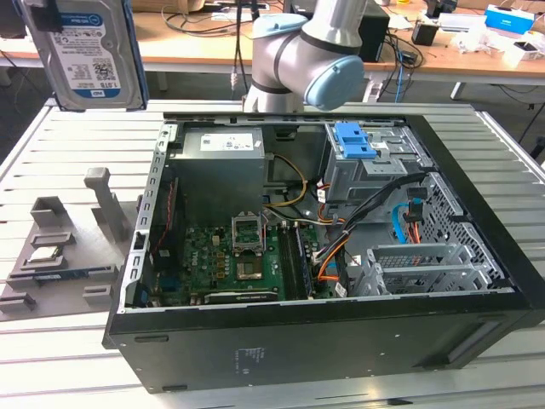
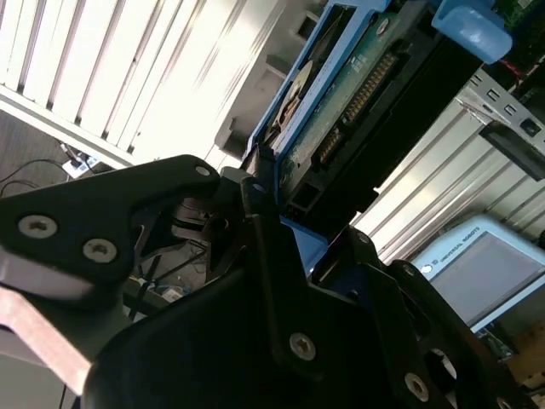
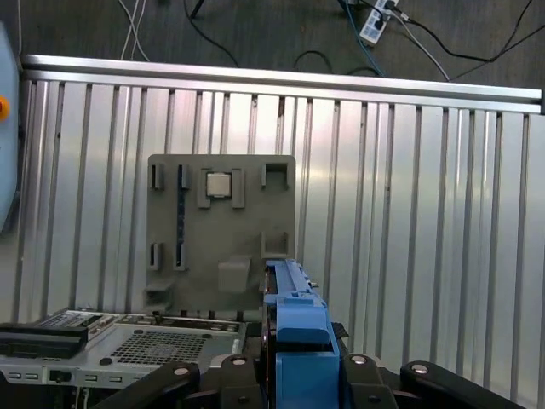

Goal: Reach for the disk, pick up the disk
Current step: 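Pick up the disk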

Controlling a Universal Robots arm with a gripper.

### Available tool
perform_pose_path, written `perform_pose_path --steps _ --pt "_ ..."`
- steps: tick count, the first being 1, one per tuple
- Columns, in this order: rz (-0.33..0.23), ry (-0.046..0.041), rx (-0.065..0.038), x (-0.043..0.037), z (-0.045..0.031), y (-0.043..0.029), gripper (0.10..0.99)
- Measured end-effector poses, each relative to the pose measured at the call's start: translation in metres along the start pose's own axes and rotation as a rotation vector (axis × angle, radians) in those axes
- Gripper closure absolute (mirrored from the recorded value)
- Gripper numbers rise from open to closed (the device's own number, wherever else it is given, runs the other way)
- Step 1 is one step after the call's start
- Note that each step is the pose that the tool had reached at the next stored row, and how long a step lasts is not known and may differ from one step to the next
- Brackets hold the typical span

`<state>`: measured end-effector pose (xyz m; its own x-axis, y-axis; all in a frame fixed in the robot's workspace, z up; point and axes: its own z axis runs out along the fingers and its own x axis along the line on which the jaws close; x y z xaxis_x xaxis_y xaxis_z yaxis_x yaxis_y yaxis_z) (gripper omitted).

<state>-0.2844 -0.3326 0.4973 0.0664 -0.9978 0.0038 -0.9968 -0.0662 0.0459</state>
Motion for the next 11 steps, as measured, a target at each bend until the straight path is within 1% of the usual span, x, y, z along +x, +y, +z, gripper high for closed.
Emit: perform_pose_path --steps 1,2,3,5,6,7,8,9,11 --pt "0.000 0.0000 0.000 0.0002 -0.0002 -0.0039 0.718" --pt "0.000 0.0001 0.000 0.0005 -0.0005 -0.0096 0.718" --pt "0.000 0.0000 0.000 0.0010 -0.0008 -0.0176 0.718" --pt "0.000 0.0000 0.000 0.0014 -0.0013 -0.0269 0.718" --pt "0.000 0.0001 0.000 0.0018 -0.0016 -0.0340 0.718" --pt "0.000 0.0001 0.000 0.0020 -0.0018 -0.0382 0.718" --pt "0.000 0.0000 0.000 0.0023 -0.0021 -0.0442 0.718" --pt "0.000 0.0000 0.000 0.0027 -0.0024 -0.0529 0.718" --pt "0.000 0.0002 0.000 0.0031 -0.0029 -0.0623 0.718"
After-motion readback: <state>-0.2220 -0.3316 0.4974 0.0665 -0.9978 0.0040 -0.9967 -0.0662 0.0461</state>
